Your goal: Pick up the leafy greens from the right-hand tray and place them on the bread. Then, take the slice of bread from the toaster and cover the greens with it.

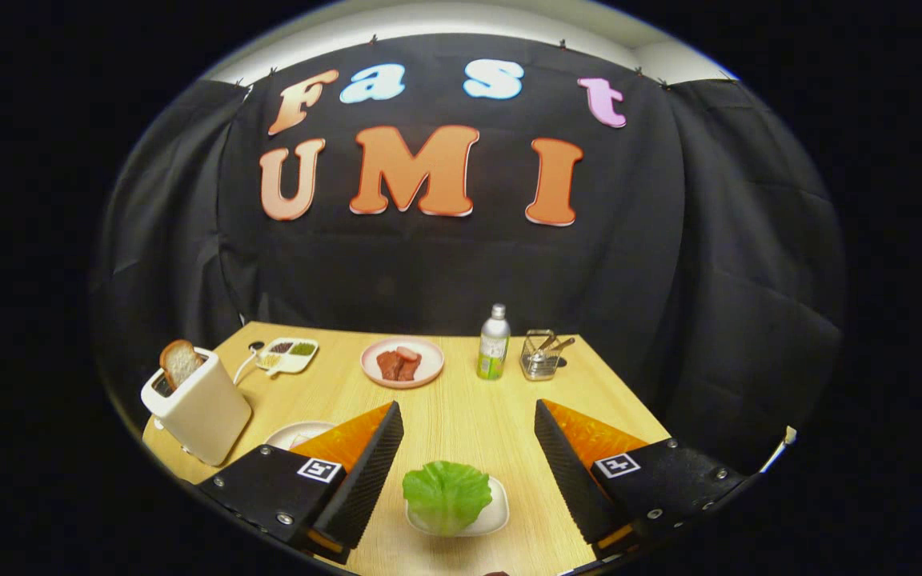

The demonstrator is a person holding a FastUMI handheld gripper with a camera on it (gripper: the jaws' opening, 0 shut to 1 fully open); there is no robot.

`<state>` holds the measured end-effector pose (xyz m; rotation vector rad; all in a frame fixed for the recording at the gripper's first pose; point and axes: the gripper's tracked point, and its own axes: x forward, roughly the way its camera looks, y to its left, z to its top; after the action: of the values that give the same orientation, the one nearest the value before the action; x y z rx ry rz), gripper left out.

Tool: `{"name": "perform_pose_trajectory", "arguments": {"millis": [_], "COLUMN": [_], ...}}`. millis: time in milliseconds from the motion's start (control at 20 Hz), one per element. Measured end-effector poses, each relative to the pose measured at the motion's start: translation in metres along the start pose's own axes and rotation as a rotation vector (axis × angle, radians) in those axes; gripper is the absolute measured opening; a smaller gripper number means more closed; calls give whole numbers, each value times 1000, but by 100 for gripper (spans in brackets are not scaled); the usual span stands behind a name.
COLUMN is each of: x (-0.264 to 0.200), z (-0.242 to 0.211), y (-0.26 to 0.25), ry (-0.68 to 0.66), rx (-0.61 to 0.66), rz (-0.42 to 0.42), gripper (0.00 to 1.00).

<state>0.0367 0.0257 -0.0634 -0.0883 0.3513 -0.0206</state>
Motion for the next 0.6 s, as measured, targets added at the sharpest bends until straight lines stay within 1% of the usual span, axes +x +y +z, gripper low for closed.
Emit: {"name": "perform_pose_trajectory", "arguments": {"millis": [250,400,600], "x": [29,42,61], "z": [-62,-99,-143], "y": [19,18,15], "ry": [326,498,695], "rx": [19,36,31], "rz": [62,56,51], "gripper": [99,100,100]}}
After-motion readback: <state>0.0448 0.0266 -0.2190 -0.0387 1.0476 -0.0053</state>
